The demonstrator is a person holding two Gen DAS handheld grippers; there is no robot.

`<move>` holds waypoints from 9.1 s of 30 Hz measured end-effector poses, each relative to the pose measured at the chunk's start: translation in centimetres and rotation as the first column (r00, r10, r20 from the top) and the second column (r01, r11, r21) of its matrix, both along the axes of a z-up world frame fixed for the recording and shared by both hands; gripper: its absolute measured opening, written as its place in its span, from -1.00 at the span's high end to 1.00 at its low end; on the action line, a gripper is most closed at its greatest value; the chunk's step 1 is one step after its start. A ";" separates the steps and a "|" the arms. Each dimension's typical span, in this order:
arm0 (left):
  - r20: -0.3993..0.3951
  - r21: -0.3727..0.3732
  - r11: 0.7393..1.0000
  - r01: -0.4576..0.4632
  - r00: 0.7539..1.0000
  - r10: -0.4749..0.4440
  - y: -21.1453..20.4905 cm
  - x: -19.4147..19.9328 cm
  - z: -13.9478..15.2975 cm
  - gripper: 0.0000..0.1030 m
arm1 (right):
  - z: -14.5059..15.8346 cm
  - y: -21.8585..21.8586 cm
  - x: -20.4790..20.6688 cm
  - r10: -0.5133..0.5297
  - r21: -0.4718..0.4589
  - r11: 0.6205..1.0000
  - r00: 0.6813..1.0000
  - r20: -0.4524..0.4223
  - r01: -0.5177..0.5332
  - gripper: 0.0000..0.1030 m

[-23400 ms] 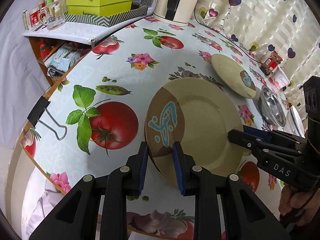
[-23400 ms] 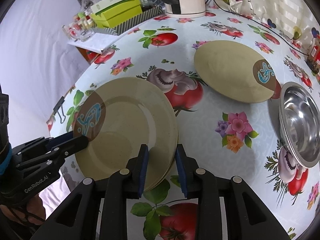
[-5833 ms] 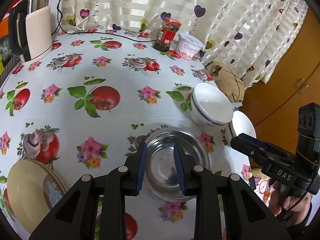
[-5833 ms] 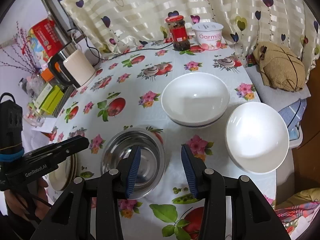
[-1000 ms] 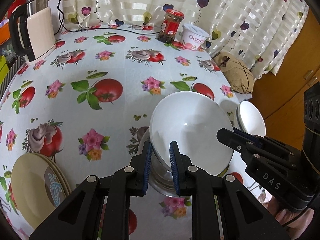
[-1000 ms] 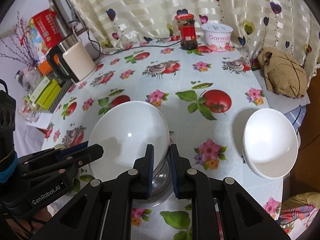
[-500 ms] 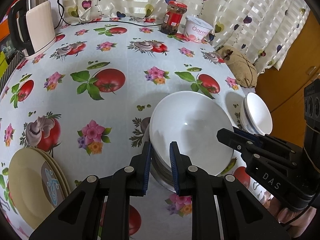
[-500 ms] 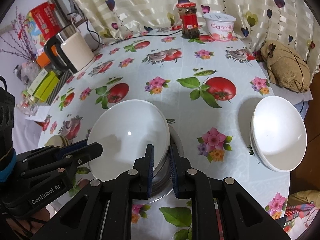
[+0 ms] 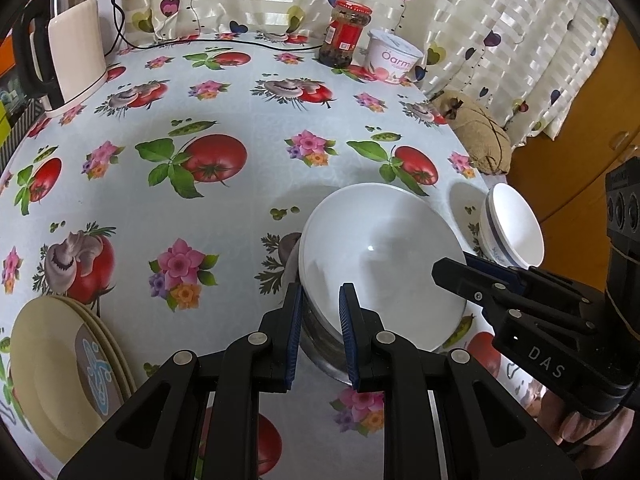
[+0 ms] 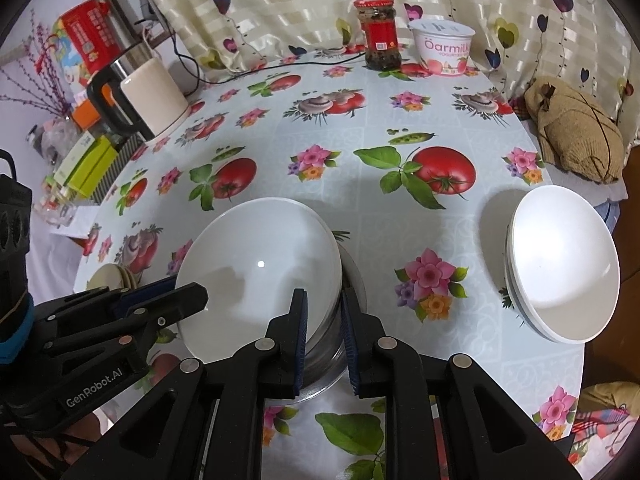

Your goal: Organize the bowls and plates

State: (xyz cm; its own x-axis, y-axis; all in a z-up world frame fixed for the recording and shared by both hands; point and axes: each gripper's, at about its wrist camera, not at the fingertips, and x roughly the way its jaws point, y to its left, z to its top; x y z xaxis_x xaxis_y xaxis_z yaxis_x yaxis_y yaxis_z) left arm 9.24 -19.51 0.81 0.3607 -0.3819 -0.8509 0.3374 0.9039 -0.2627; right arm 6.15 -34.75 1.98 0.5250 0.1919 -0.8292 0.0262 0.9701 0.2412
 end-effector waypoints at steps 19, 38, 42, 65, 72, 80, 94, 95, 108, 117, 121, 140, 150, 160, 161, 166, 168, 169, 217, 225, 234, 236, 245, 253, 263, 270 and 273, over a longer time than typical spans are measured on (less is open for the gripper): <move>0.067 -0.032 0.999 -0.033 0.997 0.035 1.1 -0.5 1.9 0.62 | 2.6 -0.9 -1.5 -0.012 -0.014 1.000 0.998 0.068 0.013 0.48; 0.107 -0.032 0.999 -0.026 0.994 0.030 0.5 -1.1 3.2 0.62 | 3.4 -1.5 -2.4 -0.024 -0.001 1.000 0.995 0.094 0.025 0.39; 0.117 -0.028 0.999 -0.021 0.993 0.024 0.1 -1.1 3.5 0.62 | 3.8 -1.9 -2.5 -0.029 0.003 1.000 0.995 0.100 0.029 0.38; 0.158 -0.023 0.998 0.053 0.986 -0.049 -3.9 -1.1 5.1 0.62 | 4.7 -5.7 -3.6 -0.106 0.032 0.994 0.985 0.134 0.103 0.30; 0.159 -0.022 0.996 0.092 0.983 -0.087 -5.8 -1.0 5.3 0.62 | 4.6 -7.0 -3.8 -0.130 0.035 0.991 0.982 0.137 0.126 0.30; 0.152 -0.016 0.990 0.143 0.979 -0.139 -8.4 -1.1 5.3 0.62 | 4.4 -9.3 -4.5 -0.176 0.042 0.984 0.975 0.138 0.172 0.29; 0.138 -0.016 0.977 0.212 0.968 -0.208 -12.4 -1.0 4.9 0.62 | 3.6 -13.8 -5.7 -0.274 0.050 0.962 0.953 0.129 0.270 0.29; 0.136 -0.018 0.976 0.216 0.968 -0.211 -12.7 -0.9 4.8 0.62 | 3.5 -14.0 -5.7 -0.280 0.049 0.960 0.951 0.128 0.276 0.29; 0.088 -0.046 0.968 0.245 0.967 -0.241 -15.4 -0.2 3.5 0.62 | 2.4 -16.9 -6.2 -0.350 0.047 0.937 0.930 0.111 0.347 0.29; 0.050 -0.056 0.965 0.255 0.966 -0.252 -17.9 0.3 2.1 0.62 | 1.1 -18.7 -6.4 -0.402 0.047 0.916 0.912 0.088 0.399 0.29; 0.031 -0.061 0.968 0.245 0.969 -0.243 -18.5 0.6 1.2 0.62 | 0.5 -19.1 -6.5 -0.417 0.059 0.909 0.905 0.083 0.413 0.30; -0.003 -0.058 0.966 0.252 0.967 -0.253 -20.0 1.2 -0.9 0.62 | -1.6 -19.6 -5.8 -0.412 0.084 0.909 0.910 0.042 0.408 0.59; 0.006 -0.053 0.964 0.262 0.965 -0.262 -19.9 1.0 -0.9 0.62 | -1.7 -19.3 -5.6 -0.408 0.082 0.911 0.912 0.039 0.404 0.65; 0.041 -0.071 0.965 0.251 0.968 -0.248 -18.5 0.4 0.9 0.63 | -0.6 -18.2 -6.2 -0.397 0.073 0.917 0.916 0.065 0.392 0.65; 0.045 -0.074 0.966 0.249 0.968 -0.246 -18.3 0.4 1.2 0.63 | -0.3 -18.0 -6.3 -0.394 0.072 0.918 0.916 0.070 0.390 0.65; 0.067 -0.080 0.968 0.237 0.970 -0.232 -17.4 -0.1 2.4 0.63 | 0.9 -17.2 -6.5 -0.381 0.072 0.924 0.920 0.090 0.376 0.65; 0.075 -0.082 0.969 0.231 0.971 -0.225 -16.9 -0.3 2.8 0.63 | 1.4 -16.8 -6.6 -0.376 0.072 0.926 0.922 0.098 0.370 0.65; 0.079 -0.083 0.970 0.229 0.972 -0.222 -16.7 -0.3 3.1 0.63 | 1.6 -16.6 -6.5 -0.373 0.071 0.927 0.922 0.101 0.367 0.65; 0.157 -0.147 0.988 0.042 0.987 -0.019 -3.8 -1.9 7.5 0.63 | 7.4 -4.7 -4.9 -0.170 0.004 0.985 0.968 0.185 0.172 0.64; 0.147 -0.143 0.990 0.005 0.989 0.016 -2.2 -2.0 7.1 0.63 | 7.0 -3.2 -4.5 -0.141 0.010 0.990 0.975 0.173 0.141 0.64; 0.125 -0.124 0.992 -0.037 0.991 0.053 -0.6 -1.9 6.1 0.63 | 6.1 -1.5 -3.8 -0.101 0.020 0.995 0.984 0.148 0.099 0.64; 0.114 -0.121 0.992 -0.045 0.992 0.059 -0.4 -1.9 5.7 0.63 | 5.9 -1.3 -3.6 -0.094 0.021 0.996 0.986 0.141 0.092 0.64; 0.081 -0.090 0.994 -0.064 0.994 0.071 0.1 -1.6 4.4 0.63 | 4.5 -0.4 -2.7 -0.073 0.025 0.997 0.992 0.099 0.070 0.64; 0.051 -0.072 0.995 -0.075 0.996 0.079 0.4 -1.2 3.3 0.63 | 3.4 0.0 -2.1 -0.056 0.018 0.998 0.996 0.068 0.055 0.64; 0.037 -0.054 0.995 -0.084 0.996 0.086 0.5 -1.1 2.7 0.63 | 2.7 0.4 -1.5 -0.039 0.011 0.999 0.998 0.047 0.038 0.61; 0.027 -0.054 0.995 -0.082 0.996 0.084 0.6 -0.9 2.3 0.63 | 2.3 0.5 -1.3 -0.035 0.008 0.999 0.999 0.033 0.035 0.60; 0.022 -0.054 0.995 -0.081 0.996 0.082 0.6 -0.9 2.2 0.63 | 2.0 0.5 -1.2 -0.034 0.007 0.999 0.999 0.027 0.033 0.59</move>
State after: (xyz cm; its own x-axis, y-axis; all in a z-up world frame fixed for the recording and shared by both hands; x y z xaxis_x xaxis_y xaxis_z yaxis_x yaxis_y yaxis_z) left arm 8.37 -18.90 2.98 0.4127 -0.3951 -0.8207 0.2700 0.9136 -0.3040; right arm 4.97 -34.26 4.00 0.5537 0.1793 -0.8132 0.0521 0.9672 0.2487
